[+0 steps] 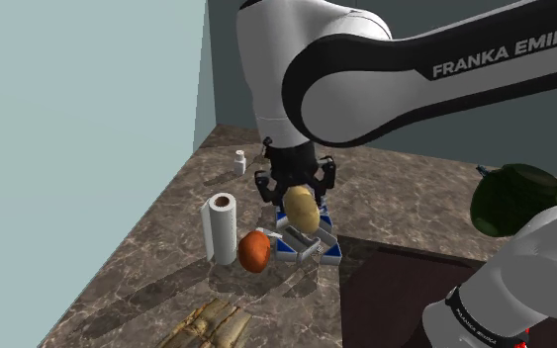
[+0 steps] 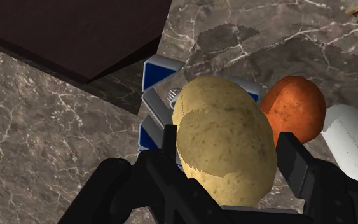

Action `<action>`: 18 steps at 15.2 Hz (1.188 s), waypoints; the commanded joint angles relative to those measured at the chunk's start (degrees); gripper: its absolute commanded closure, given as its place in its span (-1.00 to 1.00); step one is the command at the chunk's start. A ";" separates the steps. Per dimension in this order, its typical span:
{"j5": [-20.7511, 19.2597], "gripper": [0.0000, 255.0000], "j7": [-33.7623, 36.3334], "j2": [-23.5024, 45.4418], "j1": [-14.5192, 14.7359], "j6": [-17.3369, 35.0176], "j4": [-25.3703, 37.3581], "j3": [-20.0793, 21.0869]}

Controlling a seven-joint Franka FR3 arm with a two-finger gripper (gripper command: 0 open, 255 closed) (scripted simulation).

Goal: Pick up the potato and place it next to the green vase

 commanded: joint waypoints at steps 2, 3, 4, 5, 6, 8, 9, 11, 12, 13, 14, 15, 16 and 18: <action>0.22 1.00 -0.44 -0.63 0.01 -2.37 1.85 -0.35; 0.29 1.00 -0.59 -0.84 0.00 -3.14 2.46 -0.48; 0.34 1.00 -0.74 -1.03 0.00 -3.91 3.07 -0.61; 0.39 1.00 -0.88 -1.21 -0.01 -4.68 3.70 -0.73; 0.43 1.00 -1.02 -1.37 -0.02 -5.45 4.35 -0.85; 0.48 1.00 -1.26 -1.64 -0.06 -6.98 5.66 -1.07; 0.49 1.00 -1.38 -1.75 -0.08 -7.74 6.34 -1.18; 0.49 1.00 -1.58 -1.93 -0.13 -9.27 7.73 -1.38; 0.48 1.00 -1.67 -1.99 -0.16 -10.04 8.45 -1.47; 0.47 1.00 -1.76 -2.04 -0.19 -10.80 9.17 -1.55; 0.45 1.00 -1.84 -2.08 -0.22 -11.56 9.91 -1.63; 0.42 1.00 -1.91 -2.09 -0.25 -12.27 10.61 -1.70; 1.12 1.00 -3.75 -4.43 -0.22 -12.13 8.56 -3.08; 2.09 1.00 -7.24 -8.78 -0.01 -11.99 4.67 -5.82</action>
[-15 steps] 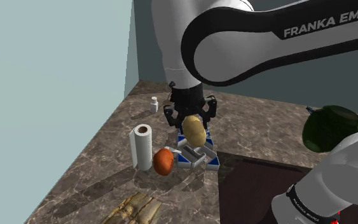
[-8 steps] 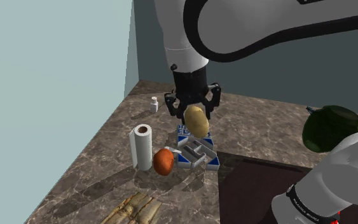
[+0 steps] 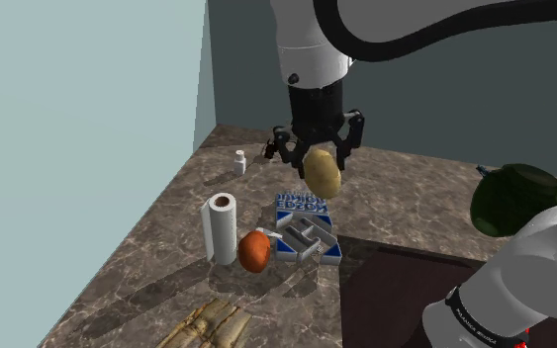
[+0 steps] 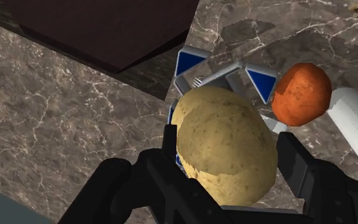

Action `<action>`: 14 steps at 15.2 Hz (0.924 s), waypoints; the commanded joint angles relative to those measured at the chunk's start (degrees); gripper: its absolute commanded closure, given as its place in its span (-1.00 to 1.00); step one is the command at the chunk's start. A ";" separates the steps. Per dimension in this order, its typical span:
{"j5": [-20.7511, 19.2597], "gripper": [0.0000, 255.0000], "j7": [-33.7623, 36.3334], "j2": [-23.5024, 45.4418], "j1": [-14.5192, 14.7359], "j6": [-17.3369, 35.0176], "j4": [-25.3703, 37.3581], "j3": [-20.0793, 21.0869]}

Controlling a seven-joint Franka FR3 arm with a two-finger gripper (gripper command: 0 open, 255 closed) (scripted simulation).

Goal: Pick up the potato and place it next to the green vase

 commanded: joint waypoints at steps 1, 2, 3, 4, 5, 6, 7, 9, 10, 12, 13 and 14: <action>0.72 1.00 -3.21 -3.93 0.23 0.21 -3.67 -2.52; 0.88 1.00 -4.81 -5.89 0.38 0.20 -5.46 -3.88; 0.94 1.00 -6.37 -7.77 0.49 0.17 -7.18 -5.21; 0.88 1.00 -7.88 -9.59 0.62 0.12 -8.84 -6.56; 0.74 1.00 -9.36 -11.35 0.72 0.05 -10.45 -7.87; 0.49 1.00 -10.80 -13.05 0.80 -0.04 -12.00 -9.20; 0.16 1.00 -12.23 -14.71 0.86 -0.13 -13.49 -10.51; -0.73 1.00 -15.03 -17.87 0.84 -0.36 -16.30 -13.11; -1.29 1.00 -16.42 -19.38 0.77 -0.48 -17.62 -14.40; -2.63 1.00 -19.15 -22.26 0.55 -0.74 -20.09 -17.02; -3.40 1.00 -20.51 -23.63 0.38 -0.86 -21.23 -18.33; -4.24 1.00 -21.86 -24.94 0.17 -0.98 -22.32 -19.66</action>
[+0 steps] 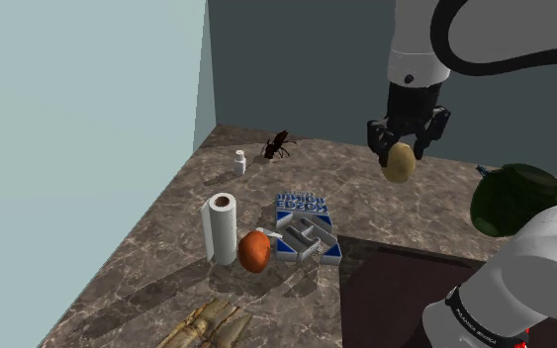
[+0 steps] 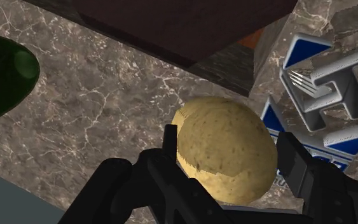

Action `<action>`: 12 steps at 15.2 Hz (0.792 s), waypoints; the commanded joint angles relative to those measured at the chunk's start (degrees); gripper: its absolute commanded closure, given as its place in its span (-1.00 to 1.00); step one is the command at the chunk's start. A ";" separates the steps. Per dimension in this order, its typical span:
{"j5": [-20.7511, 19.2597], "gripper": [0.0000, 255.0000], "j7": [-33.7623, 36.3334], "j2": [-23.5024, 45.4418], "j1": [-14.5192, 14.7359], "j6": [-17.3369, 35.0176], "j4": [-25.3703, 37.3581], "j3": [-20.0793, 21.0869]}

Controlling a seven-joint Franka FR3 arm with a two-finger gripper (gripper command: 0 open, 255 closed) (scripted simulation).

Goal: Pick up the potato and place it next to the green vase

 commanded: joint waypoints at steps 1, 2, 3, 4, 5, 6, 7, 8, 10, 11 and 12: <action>-1.62 1.00 -2.65 -2.43 -0.43 -0.47 -1.76 -2.52; -2.58 1.00 -4.00 -3.65 -0.71 -0.57 -2.73 -3.87; -3.59 1.00 -5.36 -4.80 -1.04 -0.67 -3.63 -5.23; -4.66 1.00 -6.72 -5.90 -1.41 -0.74 -4.48 -6.60; -5.78 1.00 -8.08 -6.94 -1.81 -0.80 -5.26 -7.99; -6.93 1.00 -9.45 -7.91 -2.26 -0.84 -5.98 -9.38; -8.14 1.00 -10.83 -8.82 -2.75 -0.85 -6.63 -10.79; -9.38 1.00 -12.21 -9.65 -3.26 -0.84 -7.22 -12.22; -11.94 1.00 -15.01 -11.09 -4.42 -0.71 -8.20 -15.09; -13.26 1.00 -16.41 -11.69 -5.03 -0.60 -8.59 -16.55; -14.60 1.00 -17.82 -12.20 -5.68 -0.44 -8.91 -18.01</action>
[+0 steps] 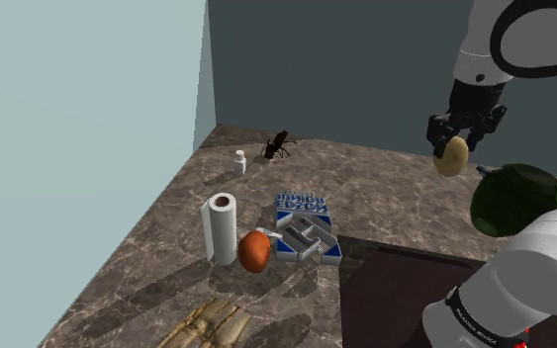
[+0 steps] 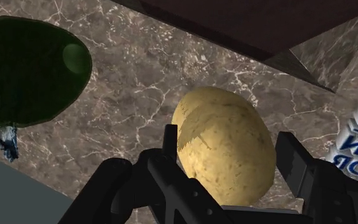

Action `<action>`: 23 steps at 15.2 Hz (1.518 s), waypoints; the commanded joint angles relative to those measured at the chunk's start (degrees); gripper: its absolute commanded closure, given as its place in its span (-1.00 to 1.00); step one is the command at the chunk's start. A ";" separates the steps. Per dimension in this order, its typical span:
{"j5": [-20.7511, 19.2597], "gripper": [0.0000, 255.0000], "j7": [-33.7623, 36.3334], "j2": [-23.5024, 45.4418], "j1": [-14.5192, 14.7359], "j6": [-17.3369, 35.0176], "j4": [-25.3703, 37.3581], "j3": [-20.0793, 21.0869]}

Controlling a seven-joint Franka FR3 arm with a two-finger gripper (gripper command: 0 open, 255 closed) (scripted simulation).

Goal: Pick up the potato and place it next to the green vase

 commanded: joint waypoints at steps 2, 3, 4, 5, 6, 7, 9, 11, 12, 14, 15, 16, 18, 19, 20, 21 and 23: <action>-4.16 1.00 -4.38 -1.48 -1.92 0.26 -0.64 -4.52; -5.53 1.00 -5.78 -1.73 -2.59 0.53 -0.75 -6.02; -6.91 1.00 -7.16 -1.88 -3.23 0.84 -0.79 -7.56; -8.28 1.00 -8.54 -1.93 -3.89 1.20 -0.76 -9.08; -9.64 1.00 -9.91 -1.89 -4.54 1.59 -0.66 -10.62; -10.98 1.00 -11.27 -1.76 -5.18 2.03 -0.48 -12.15; -13.59 1.00 -13.96 -1.23 -6.37 3.02 0.08 -15.24; -16.10 1.00 -16.57 -0.36 -7.40 4.13 0.93 -18.35; -17.30 1.00 -17.84 0.19 -7.84 4.73 1.46 -19.91; -19.55 1.00 -20.37 1.54 -8.63 6.02 2.72 -23.01; -20.59 1.00 -21.61 2.32 -8.94 6.69 3.46 -24.57; -20.96 1.00 -22.04 2.60 -9.02 6.93 3.73 -25.12; -21.48 1.00 -21.63 2.41 -9.20 8.23 2.20 -25.64; -21.76 1.00 -21.42 2.34 -9.29 8.88 1.44 -25.91; -22.04 1.00 -21.22 2.28 -9.38 9.55 0.70 -26.18; -22.32 1.00 -21.01 2.24 -9.48 10.22 -0.04 -26.46; -22.92 1.00 -20.59 2.20 -9.67 11.58 -1.49 -27.03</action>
